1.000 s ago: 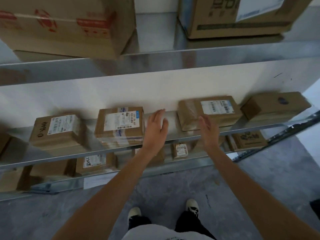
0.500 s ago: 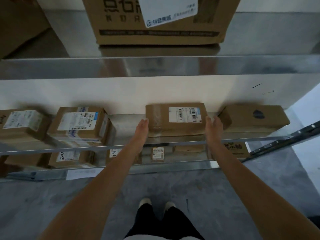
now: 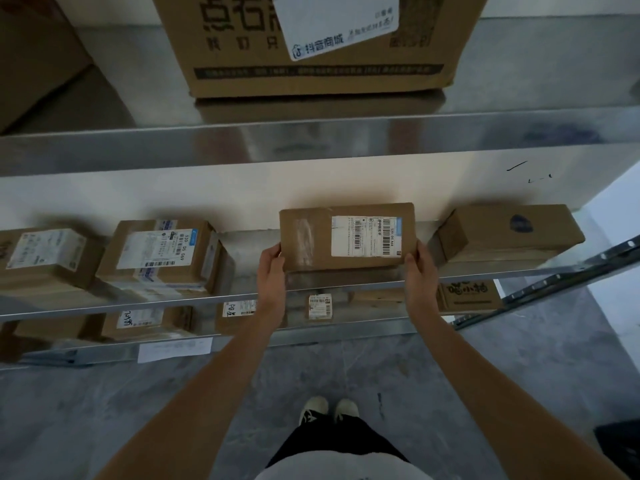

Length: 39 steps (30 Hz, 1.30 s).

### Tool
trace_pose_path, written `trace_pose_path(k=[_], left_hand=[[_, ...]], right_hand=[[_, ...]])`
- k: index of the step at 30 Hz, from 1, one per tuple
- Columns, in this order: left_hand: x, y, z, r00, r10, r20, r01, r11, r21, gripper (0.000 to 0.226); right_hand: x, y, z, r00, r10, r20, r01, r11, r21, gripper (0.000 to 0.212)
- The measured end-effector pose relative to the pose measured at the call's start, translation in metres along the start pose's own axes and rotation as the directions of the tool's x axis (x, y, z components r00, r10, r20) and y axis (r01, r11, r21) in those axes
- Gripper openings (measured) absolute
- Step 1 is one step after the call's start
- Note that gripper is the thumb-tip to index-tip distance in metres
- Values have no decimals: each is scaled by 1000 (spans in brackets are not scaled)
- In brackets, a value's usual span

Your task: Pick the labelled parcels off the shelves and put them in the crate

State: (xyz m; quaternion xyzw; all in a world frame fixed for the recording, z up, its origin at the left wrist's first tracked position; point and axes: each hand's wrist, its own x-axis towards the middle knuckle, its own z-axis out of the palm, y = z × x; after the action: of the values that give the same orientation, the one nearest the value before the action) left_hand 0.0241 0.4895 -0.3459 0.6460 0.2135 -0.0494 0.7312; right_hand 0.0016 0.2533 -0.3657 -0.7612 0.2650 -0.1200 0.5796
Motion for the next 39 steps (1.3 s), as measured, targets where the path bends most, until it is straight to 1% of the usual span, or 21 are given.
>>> trace_pose_path(k=[3, 6, 9, 11, 13, 15, 16, 18, 20, 21, 24, 26, 27, 28, 30, 32, 34, 36, 38, 39], left_hand=[[4, 5, -9, 999, 26, -28, -26, 1000, 5, 24], [7, 13, -18, 996, 22, -82, -20, 999, 27, 24], [11, 17, -23, 996, -45, -82, 48, 998, 36, 28], [14, 20, -25, 995, -80, -58, 86, 991, 98, 32], [16, 23, -24, 997, -58, -50, 65, 985, 162, 35], [17, 22, -21, 998, 32, -63, -15, 965, 262, 41], [17, 21, -18, 993, 90, -78, -62, 947, 315, 48], [13, 21, -10, 970, 228, -81, -185, 913, 364, 58], [4, 28, 8, 926, 377, -4, -352, 867, 352, 58], [-2, 34, 19, 903, 428, 47, -418, 848, 326, 57], [-17, 49, 61, 839, 506, 201, -543, 798, 261, 52], [-25, 49, 93, 821, 482, 306, -556, 797, 235, 50], [-29, 46, 109, 818, 455, 350, -547, 803, 235, 51], [-33, 42, 126, 819, 428, 383, -535, 811, 237, 53], [-41, 30, 160, 816, 389, 427, -520, 817, 248, 57], [-47, 18, 197, 812, 358, 461, -519, 805, 287, 59], [-53, 5, 235, 830, 299, 472, -483, 809, 337, 60], [-59, -9, 270, 876, 200, 439, -380, 846, 373, 60], [-66, -23, 300, 921, 84, 382, -242, 890, 387, 61], [-69, -29, 313, 937, 24, 349, -164, 911, 377, 62]], right_hand=[[-7, -9, 9, 1000, -27, 14, 27, 999, 23, 36], [-6, -14, 20, 997, -33, 68, 35, 999, -37, 34], [-2, -14, 33, 990, 47, 135, -34, 994, -102, 32], [-2, -16, 39, 981, 85, 174, -67, 991, -112, 31], [0, -21, 43, 975, 115, 188, -93, 988, -123, 31], [5, -22, 45, 970, 139, 199, -112, 984, -142, 31], [6, -22, 45, 970, 138, 200, -106, 981, -163, 30], [6, -22, 42, 980, 109, 169, -74, 976, -204, 33], [6, -23, 29, 995, 39, 93, -13, 965, -263, 40], [8, -24, 20, 998, -19, 64, 37, 958, -284, 41], [25, -29, -10, 990, -139, 21, 139, 947, -291, 41], [42, -32, -36, 980, -199, -16, 186, 940, -285, 37], [49, -33, -50, 975, -221, -37, 199, 932, -302, 28], [56, -33, -66, 967, -246, -60, 215, 921, -325, 18], [73, -26, -103, 953, -289, -92, 241, 907, -346, 12], [93, -14, -144, 942, -318, -109, 256, 888, -381, 16], [112, -2, -185, 933, -336, -126, 261, 876, -405, 27], [126, 5, -223, 948, -277, -153, 201, 901, -385, 39], [142, 15, -258, 969, -189, -157, 121, 924, -363, 40], [150, 20, -272, 980, -139, -144, 81, 932, -352, 44]])
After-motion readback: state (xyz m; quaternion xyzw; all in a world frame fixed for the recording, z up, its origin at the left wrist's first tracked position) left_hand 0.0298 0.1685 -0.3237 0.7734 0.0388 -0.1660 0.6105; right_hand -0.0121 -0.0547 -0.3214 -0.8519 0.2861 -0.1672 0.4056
